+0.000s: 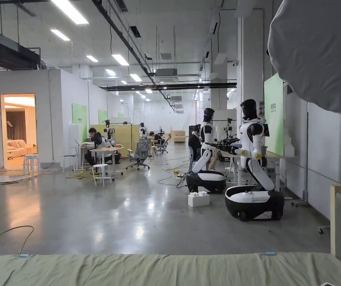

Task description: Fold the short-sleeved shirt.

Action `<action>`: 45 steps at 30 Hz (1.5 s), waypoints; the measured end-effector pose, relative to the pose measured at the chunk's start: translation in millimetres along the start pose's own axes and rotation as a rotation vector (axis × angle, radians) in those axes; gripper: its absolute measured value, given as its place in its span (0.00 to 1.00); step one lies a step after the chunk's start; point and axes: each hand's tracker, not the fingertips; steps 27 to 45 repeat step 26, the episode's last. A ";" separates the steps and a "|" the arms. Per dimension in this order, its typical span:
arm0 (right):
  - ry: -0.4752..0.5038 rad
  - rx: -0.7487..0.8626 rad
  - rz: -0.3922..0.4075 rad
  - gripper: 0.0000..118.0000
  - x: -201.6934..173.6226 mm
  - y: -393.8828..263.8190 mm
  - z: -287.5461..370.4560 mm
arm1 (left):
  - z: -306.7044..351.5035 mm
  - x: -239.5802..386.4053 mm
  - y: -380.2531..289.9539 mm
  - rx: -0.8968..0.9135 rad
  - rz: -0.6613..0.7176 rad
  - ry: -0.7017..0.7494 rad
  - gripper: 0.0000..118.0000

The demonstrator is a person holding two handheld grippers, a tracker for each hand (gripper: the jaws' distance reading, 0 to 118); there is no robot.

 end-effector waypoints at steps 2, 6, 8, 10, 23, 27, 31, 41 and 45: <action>-0.070 -0.031 -0.009 1.00 -5.0 3.8 -2.1 | 0.1 0.5 0.6 -0.002 0.004 -0.009 1.00; -0.159 -0.141 -0.156 1.00 -12.6 9.4 -6.2 | 0.5 2.3 1.8 -0.003 0.005 -0.017 1.00; -0.150 -0.203 -0.236 1.00 -13.5 11.7 -6.8 | -0.1 3.2 2.2 -0.007 0.003 -0.019 1.00; -0.101 -0.191 -0.262 1.00 -13.2 12.5 -4.4 | -0.1 3.8 2.6 -0.008 0.000 -0.021 1.00; -0.077 -0.102 -0.168 1.00 -6.7 7.4 -4.2 | -1.6 5.7 4.4 -0.004 0.007 -0.033 1.00; 0.123 -0.005 -0.035 1.00 1.5 2.3 -2.4 | -1.2 7.3 5.2 0.001 0.005 -0.041 1.00; 0.123 -0.005 -0.035 1.00 1.5 2.3 -2.4 | -1.2 7.3 5.2 0.001 0.005 -0.041 1.00; 0.123 -0.005 -0.035 1.00 1.5 2.3 -2.4 | -1.2 7.3 5.2 0.001 0.005 -0.041 1.00; 0.123 -0.005 -0.035 1.00 1.5 2.3 -2.4 | -1.2 7.3 5.2 0.001 0.005 -0.041 1.00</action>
